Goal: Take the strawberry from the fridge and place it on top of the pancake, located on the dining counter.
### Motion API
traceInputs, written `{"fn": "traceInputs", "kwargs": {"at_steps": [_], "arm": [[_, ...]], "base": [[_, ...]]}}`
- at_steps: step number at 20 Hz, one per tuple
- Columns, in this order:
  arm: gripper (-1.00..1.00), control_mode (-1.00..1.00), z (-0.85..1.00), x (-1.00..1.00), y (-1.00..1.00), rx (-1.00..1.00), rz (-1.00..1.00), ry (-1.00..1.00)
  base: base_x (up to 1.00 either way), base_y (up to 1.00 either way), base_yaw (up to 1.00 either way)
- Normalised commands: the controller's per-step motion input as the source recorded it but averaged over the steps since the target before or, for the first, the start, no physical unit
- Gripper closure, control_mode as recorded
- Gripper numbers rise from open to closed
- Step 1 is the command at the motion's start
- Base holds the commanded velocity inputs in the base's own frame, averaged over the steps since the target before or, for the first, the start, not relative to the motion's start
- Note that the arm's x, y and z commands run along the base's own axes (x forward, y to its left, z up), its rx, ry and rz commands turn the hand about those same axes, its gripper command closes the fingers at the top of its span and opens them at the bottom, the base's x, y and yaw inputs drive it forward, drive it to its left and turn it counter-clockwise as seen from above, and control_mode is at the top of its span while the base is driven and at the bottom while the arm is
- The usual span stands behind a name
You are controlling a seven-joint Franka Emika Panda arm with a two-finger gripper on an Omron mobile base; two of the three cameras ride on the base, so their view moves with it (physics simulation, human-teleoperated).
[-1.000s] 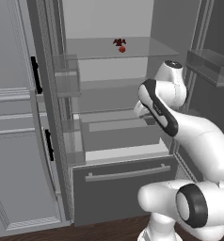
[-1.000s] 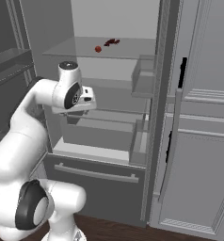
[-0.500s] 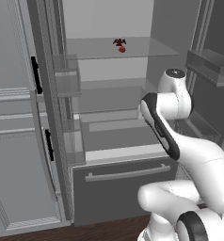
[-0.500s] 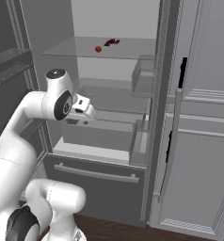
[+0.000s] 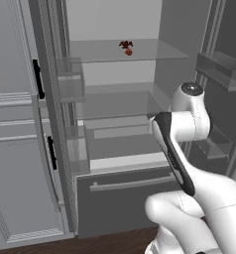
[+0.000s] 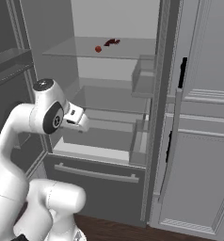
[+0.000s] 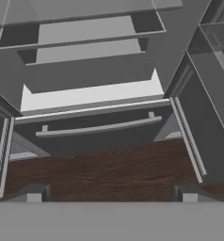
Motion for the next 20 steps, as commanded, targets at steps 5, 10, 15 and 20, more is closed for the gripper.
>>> {"fn": "traceInputs", "kwargs": {"at_steps": [5, 10, 15, 20], "arm": [[-1.00, 1.00, 0.00, 0.03, 0.00, 0.00, 0.00, 0.00], [-1.00, 1.00, 0.00, 0.00, 0.00, 0.00, 0.00, 0.00], [-1.00, 1.00, 0.00, 0.00, 0.00, 0.00, 0.00, 0.00], [-1.00, 1.00, 0.00, 0.00, 0.00, 0.00, 0.00, 0.00]], "base": [[0.37, 0.02, 0.00], [0.86, 0.08, 0.00], [0.65, -0.02, 0.00], [0.39, 0.00, 0.00]]}}
